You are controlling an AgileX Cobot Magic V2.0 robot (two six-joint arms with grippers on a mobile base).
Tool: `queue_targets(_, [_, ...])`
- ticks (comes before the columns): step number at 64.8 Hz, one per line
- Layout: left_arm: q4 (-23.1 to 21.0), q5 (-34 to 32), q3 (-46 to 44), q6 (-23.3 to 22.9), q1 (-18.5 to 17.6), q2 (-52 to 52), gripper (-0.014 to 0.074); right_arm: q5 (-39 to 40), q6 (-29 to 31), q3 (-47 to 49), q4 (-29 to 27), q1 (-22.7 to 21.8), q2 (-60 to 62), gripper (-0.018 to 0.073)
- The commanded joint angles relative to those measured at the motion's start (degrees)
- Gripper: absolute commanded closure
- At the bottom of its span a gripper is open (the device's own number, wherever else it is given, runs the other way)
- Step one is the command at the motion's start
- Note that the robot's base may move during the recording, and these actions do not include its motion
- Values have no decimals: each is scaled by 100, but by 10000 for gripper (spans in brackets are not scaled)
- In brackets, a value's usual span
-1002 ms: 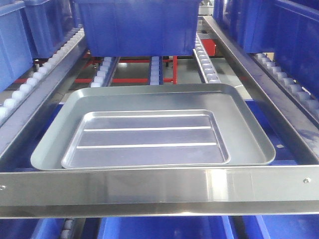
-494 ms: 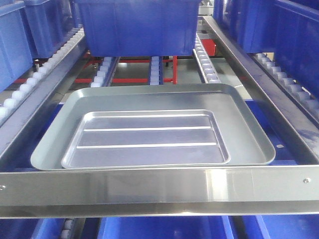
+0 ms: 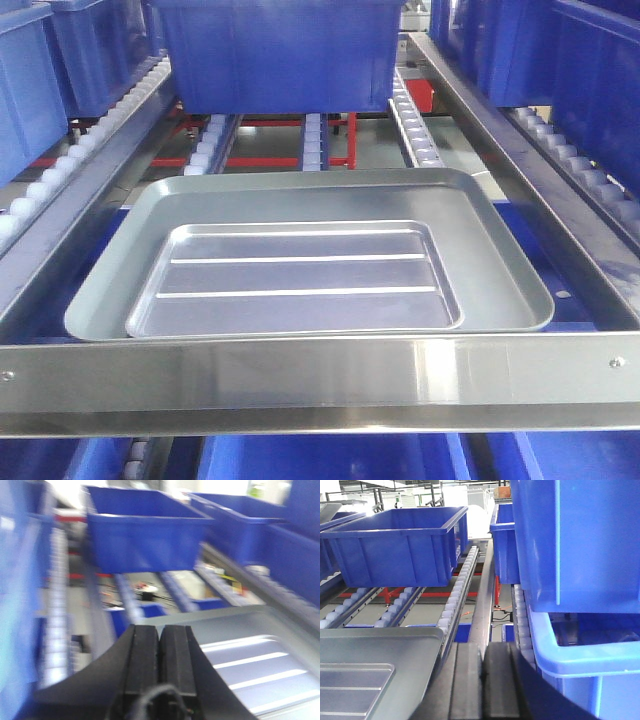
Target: Grab silver tray and stack on right shelf
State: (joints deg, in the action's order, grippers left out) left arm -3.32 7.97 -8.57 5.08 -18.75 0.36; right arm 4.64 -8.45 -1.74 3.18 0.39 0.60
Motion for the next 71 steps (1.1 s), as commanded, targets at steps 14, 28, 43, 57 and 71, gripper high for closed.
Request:
queue_targets(14, [-309,-865,886,366,1459,-174,689,467,22,1,8,-26,107,510])
queue_targets(28, [-309,-1212,1176,341,1544,-174,689,467,22,1,8,-26,107,510])
queue_targets(43, [-90,-1798,1176,341,1299,-174,689,467,22,1,8,-26,107,510])
queue_targets(57, [-90,-1552,1176,341,1146,-174,689,467,22,1,8,-26,107,510])
queue_targets(71, [-90,-1552,1176,341,1146,-174,689,467,22,1,8,-26,107,510])
